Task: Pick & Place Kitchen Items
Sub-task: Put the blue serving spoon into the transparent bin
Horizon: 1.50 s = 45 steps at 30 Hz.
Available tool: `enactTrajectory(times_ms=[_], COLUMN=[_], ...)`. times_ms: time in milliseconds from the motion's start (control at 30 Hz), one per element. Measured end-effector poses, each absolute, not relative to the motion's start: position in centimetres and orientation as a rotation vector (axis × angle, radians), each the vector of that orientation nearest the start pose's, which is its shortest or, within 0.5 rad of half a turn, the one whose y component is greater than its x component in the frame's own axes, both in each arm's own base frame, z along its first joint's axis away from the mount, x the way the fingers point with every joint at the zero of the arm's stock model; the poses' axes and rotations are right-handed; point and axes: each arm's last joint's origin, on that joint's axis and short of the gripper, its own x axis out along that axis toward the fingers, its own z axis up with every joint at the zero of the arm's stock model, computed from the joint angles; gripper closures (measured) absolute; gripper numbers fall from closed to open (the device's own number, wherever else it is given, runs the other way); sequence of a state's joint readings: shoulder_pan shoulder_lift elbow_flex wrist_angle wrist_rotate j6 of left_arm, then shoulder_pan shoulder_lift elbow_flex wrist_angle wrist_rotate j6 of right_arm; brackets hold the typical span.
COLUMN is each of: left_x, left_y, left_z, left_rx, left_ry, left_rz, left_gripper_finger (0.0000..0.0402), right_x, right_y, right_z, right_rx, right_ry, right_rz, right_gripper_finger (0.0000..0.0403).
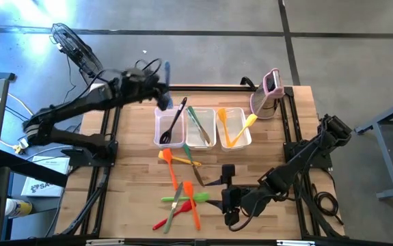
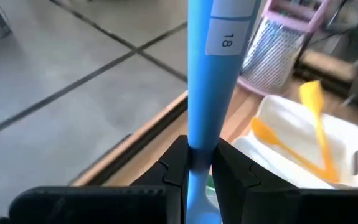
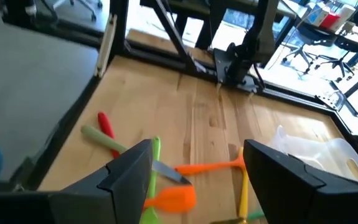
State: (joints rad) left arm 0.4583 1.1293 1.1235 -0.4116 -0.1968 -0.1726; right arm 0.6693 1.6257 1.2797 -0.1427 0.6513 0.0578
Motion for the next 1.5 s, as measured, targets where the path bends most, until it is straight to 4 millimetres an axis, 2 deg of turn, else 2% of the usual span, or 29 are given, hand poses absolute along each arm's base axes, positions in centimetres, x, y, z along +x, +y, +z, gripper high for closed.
enactTrajectory(times_ms=[167, 333, 467, 767, 967, 1267, 1500], left_x=[19.0, 18.1, 18.3, 18.5, 18.3, 18.6, 18.5], left_y=[9.7, 9.6, 9.6, 8.9, 7.9, 6.9, 6.9], left_z=[33.8, 30.5, 29.9, 28.8, 27.7, 27.5, 27.0], left_rx=[-0.355, -0.401, -0.432, -0.534, -0.534, -0.541, -0.541], left_ry=[0.123, 0.150, 0.161, 0.287, 0.403, 0.430, 0.482], left_rz=[0.660, 0.787, 0.784, 0.634, 0.675, 0.657, 0.691], left_gripper_finger=[0.0361, 0.0361, 0.0361, 0.0361, 0.0361, 0.0361, 0.0361], right_x=[29.8, 30.1, 30.2, 30.1, 30.0, 30.0, 30.0], right_y=[20.9, 20.5, 20.4, 20.2, 20.2, 20.2, 20.2], right_z=[29.5, 29.4, 29.4, 29.1, 29.0, 29.0, 29.0], right_rx=[-0.267, -0.267, -0.266, -0.241, -0.232, -0.215, -0.192], right_ry=[0.418, 0.423, 0.423, 0.457, 0.465, 0.470, 0.469], right_rz=[-0.005, -0.017, -0.022, -0.036, -0.029, -0.013, -0.019], right_gripper_finger=[0.0160, 0.0160, 0.0160, 0.0160, 0.0160, 0.0160, 0.0160])
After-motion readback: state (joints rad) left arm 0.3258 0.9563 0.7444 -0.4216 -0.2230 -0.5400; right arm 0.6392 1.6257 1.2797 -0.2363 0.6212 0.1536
